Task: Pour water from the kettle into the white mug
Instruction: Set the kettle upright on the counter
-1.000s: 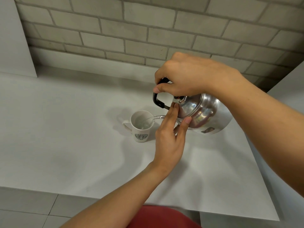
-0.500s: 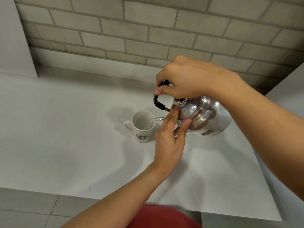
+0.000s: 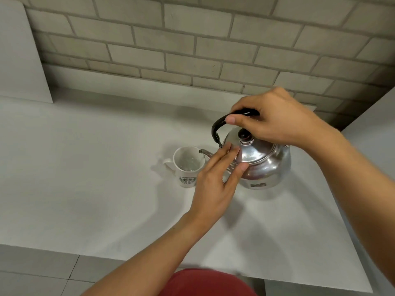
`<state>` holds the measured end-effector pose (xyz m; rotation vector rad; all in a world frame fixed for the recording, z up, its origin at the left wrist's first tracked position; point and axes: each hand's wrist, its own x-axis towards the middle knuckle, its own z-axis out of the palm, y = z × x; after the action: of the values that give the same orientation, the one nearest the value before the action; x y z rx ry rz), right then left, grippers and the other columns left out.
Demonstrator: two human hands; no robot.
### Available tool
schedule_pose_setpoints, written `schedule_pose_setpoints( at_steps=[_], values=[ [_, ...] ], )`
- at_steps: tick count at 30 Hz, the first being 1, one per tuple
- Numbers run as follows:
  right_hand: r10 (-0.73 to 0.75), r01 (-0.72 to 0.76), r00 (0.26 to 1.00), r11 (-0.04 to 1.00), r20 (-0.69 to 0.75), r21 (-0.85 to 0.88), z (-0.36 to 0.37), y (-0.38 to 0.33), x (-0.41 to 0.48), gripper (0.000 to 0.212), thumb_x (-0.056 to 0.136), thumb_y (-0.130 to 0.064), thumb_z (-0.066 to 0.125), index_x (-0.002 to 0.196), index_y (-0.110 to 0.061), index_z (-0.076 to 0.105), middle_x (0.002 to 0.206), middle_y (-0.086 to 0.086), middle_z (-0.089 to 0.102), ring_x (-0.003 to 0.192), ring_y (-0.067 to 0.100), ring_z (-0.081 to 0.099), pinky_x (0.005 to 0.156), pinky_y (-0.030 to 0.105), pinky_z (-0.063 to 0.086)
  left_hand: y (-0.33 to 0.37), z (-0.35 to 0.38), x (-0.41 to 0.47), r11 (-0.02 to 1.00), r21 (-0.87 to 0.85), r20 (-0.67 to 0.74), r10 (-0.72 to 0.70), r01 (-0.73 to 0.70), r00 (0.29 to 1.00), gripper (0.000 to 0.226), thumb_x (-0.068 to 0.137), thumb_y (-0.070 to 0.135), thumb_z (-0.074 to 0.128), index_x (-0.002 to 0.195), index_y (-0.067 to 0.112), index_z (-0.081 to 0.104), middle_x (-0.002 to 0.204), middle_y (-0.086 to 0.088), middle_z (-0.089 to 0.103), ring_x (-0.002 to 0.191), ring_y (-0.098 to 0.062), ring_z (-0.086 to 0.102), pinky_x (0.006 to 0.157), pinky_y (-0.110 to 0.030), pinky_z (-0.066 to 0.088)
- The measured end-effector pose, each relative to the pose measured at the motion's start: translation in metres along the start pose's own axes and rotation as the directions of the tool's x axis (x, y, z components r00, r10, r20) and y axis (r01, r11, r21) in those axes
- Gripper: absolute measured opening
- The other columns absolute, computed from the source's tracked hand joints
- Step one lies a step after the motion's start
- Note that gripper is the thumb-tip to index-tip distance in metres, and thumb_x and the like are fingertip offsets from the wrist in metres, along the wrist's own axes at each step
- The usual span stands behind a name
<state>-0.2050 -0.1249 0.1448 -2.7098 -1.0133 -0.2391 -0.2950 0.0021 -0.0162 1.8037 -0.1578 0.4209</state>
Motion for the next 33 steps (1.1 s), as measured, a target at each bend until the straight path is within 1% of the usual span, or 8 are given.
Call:
schedule_pose_setpoints(
  at_steps=[3,6,10,14,20,24,30,33],
  values=[
    [0.062,-0.049,0.989,0.994,-0.132,0.099,0.006,0.015,-0.018,0.034,0.097,-0.052,0.061,0.105,-0.023,0.078,0.066,-0.014,0.066,0.064,0.004,0.061,0.065,0.028,0.049,0.004,-0.012,0.005,0.999,-0.007,-0.024,0.045,-0.045,0.999,0.023,0.099,0.035,0.067,0.114,0.02,0.074,0.12,0.007,0.07,0.117,-0.008,0.064,0.093,-0.041,0.057],
    [0.149,-0.104,0.964,0.974,-0.222,0.201,0.011,0.029,-0.037,0.031,0.096,-0.052,0.062,0.104,-0.027,0.079,0.073,-0.01,0.072,0.067,0.008,0.064,0.063,0.018,0.042,0.014,-0.024,0.017,0.999,0.02,-0.103,0.045,-0.043,0.994,0.022,0.098,0.04,0.067,0.092,0.019,0.065,0.093,0.008,0.064,0.092,-0.016,0.065,0.075,-0.044,0.058],
    [0.235,-0.126,0.921,0.934,-0.31,0.335,0.018,0.038,-0.056,0.026,0.096,-0.045,0.066,0.103,-0.024,0.08,0.082,-0.015,0.075,0.072,0.003,0.066,0.066,0.012,0.042,0.036,-0.029,0.044,0.978,0.154,-0.04,0.152,-0.145,0.987,0.027,0.101,0.042,0.063,0.119,0.023,0.059,0.113,0.007,0.057,0.104,-0.011,0.061,0.081,-0.039,0.059],
    [0.293,-0.127,0.893,0.892,-0.342,0.434,0.027,0.046,-0.067,0.022,0.097,-0.036,0.069,0.104,-0.018,0.08,0.089,-0.009,0.079,0.075,0.01,0.071,0.069,0.027,0.053,0.051,-0.02,0.071,0.933,0.291,0.201,0.155,-0.21,0.967,0.05,0.106,0.044,0.05,0.154,0.032,0.04,0.135,0.008,0.053,0.119,-0.01,0.057,0.093,-0.041,0.057],
    [0.303,-0.112,0.886,0.874,-0.35,0.473,0.045,0.067,-0.079,0.025,0.097,-0.041,0.067,0.106,-0.022,0.08,0.093,-0.017,0.078,0.078,0.001,0.07,0.07,0.01,0.045,0.051,-0.002,0.084,0.909,0.341,0.284,0.141,-0.238,0.948,0.035,0.106,0.024,0.054,0.14,0.023,0.061,0.119,-0.003,0.069,0.108,-0.022,0.065,0.094,-0.038,0.05],
    [0.296,-0.156,0.917,0.884,-0.269,0.441,0.057,0.093,-0.081,0.035,0.101,-0.048,0.057,0.123,-0.027,0.073,0.109,-0.018,0.073,0.098,-0.004,0.065,0.083,0.008,0.042,0.045,0.012,0.091,0.899,0.371,0.308,0.119,-0.234,0.944,0.031,0.106,0.024,0.051,0.134,0.022,0.064,0.109,-0.005,0.069,0.099,-0.024,0.066,0.089,-0.041,0.051],
    [0.391,-0.327,0.902,0.896,-0.184,0.299,0.056,0.184,-0.014,0.05,0.107,-0.056,0.028,0.149,-0.035,0.043,0.137,-0.012,0.059,0.126,0.013,0.055,0.1,0.038,0.049,0.013,0.032,0.217,0.876,0.397,0.285,0.165,-0.273,0.944,0.032,0.108,0.025,0.048,0.137,0.022,0.063,0.108,0.001,0.067,0.093,-0.014,0.062,0.082,-0.007,0.039],
    [0.366,-0.317,0.921,0.905,-0.137,0.283,0.066,0.2,-0.002,0.04,0.109,-0.05,0.03,0.142,-0.033,0.047,0.131,-0.01,0.063,0.116,0.011,0.059,0.094,0.035,0.05,-0.001,0.033,0.232,0.871,0.408,0.288,0.162,-0.274,0.944,0.033,0.108,0.026,0.049,0.138,0.022,0.062,0.111,0.001,0.066,0.095,-0.011,0.059,0.081,0.002,0.034]
  ],
)
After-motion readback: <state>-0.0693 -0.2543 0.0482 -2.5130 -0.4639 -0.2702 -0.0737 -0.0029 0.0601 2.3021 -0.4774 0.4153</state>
